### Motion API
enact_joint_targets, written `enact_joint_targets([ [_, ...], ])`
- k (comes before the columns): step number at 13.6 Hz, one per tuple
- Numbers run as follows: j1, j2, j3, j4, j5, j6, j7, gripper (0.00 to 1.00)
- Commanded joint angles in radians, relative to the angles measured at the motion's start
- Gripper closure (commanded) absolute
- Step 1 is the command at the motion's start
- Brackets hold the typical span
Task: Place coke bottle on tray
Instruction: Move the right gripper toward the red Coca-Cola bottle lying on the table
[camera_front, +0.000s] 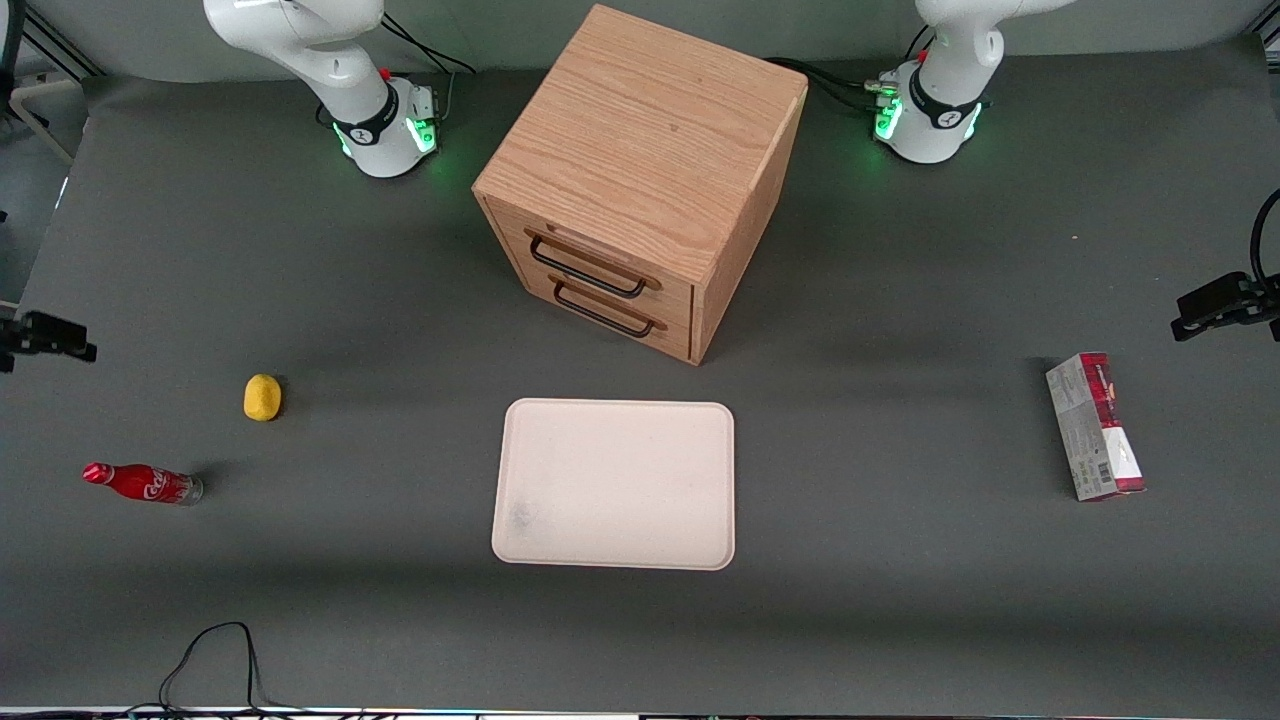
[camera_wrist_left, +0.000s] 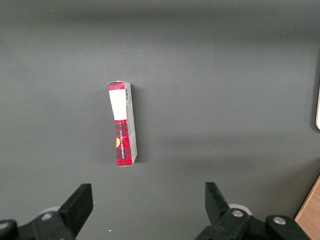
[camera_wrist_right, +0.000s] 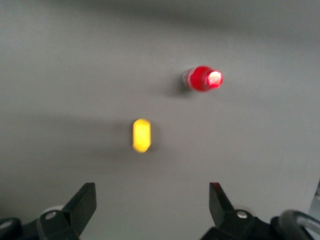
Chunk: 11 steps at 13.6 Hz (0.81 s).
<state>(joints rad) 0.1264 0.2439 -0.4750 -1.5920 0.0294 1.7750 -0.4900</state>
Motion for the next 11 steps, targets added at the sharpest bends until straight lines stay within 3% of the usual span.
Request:
enact_joint_targets([
  [1,-0.005,0.136,-0.075,0.079,0.105,0.064,-0.171,0.0],
  [4,-0.011,0.263,-0.157,0.116,0.252,0.104,-0.323,0.0],
  [7,-0.03,0.379,-0.175,0.164,0.374,0.164,-0.415,0.0],
  [11,-0.042,0.506,-0.186,0.242,0.472,0.213,-0.42,0.0],
])
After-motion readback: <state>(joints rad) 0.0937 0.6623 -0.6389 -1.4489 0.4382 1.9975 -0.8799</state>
